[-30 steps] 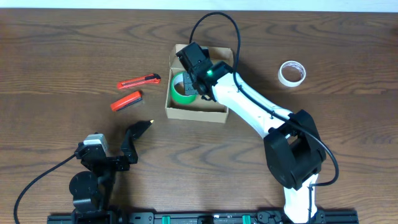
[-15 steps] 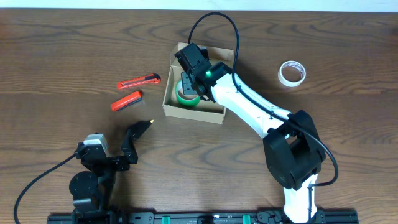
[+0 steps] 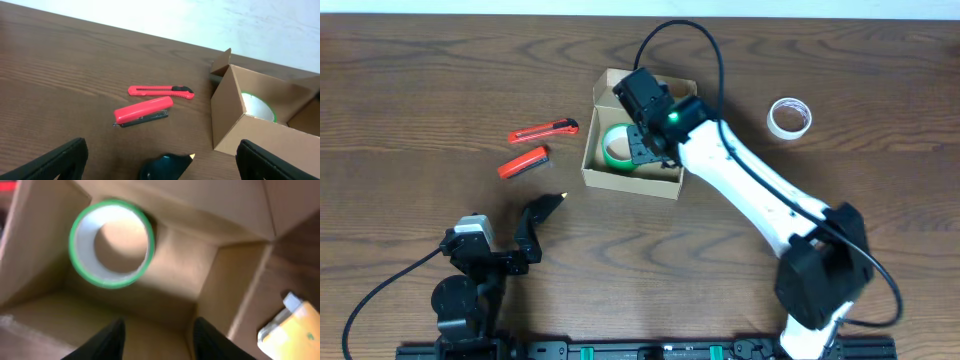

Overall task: Pack container
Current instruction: 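Open the right gripper to release the green tape in the box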

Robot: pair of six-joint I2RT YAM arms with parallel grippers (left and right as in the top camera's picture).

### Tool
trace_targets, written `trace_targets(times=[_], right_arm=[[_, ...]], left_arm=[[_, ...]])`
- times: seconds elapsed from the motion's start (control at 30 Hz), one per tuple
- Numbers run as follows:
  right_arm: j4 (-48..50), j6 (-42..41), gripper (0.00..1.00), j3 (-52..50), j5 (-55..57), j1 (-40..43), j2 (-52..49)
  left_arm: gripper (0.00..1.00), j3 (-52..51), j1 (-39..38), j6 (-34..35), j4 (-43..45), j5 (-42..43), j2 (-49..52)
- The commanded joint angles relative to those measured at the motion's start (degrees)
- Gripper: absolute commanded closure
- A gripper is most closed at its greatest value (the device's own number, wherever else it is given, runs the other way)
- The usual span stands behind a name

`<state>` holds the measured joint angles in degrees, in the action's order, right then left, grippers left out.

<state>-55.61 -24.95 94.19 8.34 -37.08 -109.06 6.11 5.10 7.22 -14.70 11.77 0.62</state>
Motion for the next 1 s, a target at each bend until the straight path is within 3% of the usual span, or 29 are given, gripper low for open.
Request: trace_targets(times=[0.0,0.37,0.97], right_arm=[[-1.5,3.2,0.57,-0.5,-4.3,1.0,0.0],[-0.7,3.3,0.61,-7.8,-3.9,4.3,-0.1],[-2.4,4.4,0.58,-7.0,-7.1,7.4,0.1]], left_arm=[[0.05,-1.5,0.2,-1.0,-0.2,-0.4,-0.4],[0.05,-1.5,0.2,-1.0,-0.2,-0.4,-0.4],[0.05,-1.5,0.2,-1.0,-0.2,-0.4,-0.4]])
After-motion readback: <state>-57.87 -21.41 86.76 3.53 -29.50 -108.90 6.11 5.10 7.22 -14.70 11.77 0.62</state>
